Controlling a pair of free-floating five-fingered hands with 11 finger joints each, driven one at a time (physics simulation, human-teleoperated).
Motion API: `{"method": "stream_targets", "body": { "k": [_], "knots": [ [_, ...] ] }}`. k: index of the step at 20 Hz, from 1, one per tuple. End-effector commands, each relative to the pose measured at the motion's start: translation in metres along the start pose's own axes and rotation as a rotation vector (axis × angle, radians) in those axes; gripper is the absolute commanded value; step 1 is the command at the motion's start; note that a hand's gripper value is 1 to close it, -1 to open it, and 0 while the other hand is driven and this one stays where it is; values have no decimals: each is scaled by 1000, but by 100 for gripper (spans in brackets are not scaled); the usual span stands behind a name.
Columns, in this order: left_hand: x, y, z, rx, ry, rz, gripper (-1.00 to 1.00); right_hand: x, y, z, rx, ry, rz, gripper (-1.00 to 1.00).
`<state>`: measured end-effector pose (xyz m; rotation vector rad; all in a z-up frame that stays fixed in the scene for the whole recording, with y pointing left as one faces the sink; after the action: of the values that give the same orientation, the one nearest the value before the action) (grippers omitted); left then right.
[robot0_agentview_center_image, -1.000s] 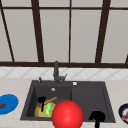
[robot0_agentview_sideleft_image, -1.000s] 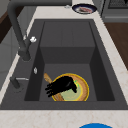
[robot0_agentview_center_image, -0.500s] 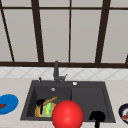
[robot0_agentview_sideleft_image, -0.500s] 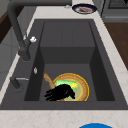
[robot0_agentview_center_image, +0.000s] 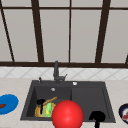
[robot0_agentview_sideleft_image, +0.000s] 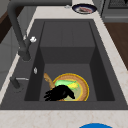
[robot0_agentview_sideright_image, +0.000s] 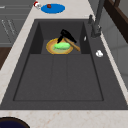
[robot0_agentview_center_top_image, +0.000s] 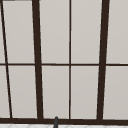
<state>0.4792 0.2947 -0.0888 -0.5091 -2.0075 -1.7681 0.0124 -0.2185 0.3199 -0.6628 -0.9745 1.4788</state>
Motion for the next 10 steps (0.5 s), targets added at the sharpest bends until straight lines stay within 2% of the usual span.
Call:
{"method": "stream_targets", "body": {
  "k": [1,2,3,4,8,10],
  "knots": [
    [-7,-10,1,17,4,-15,-100,0,0,0,0,0,0,0],
    [-7,-10,1,17,2,-3,100,0,0,0,0,0,0,0],
    [-4,-7,2,-4,-16,41,100,0,0,0,0,0,0,0],
    [-3,-3,1,9,-16,64,100,0,0,0,0,0,0,0],
    [-7,9,-2,36,15,28,100,0,0,0,0,0,0,0],
    [-10,11,0,36,26,-13,100,0,0,0,0,0,0,0]
  ]
}}
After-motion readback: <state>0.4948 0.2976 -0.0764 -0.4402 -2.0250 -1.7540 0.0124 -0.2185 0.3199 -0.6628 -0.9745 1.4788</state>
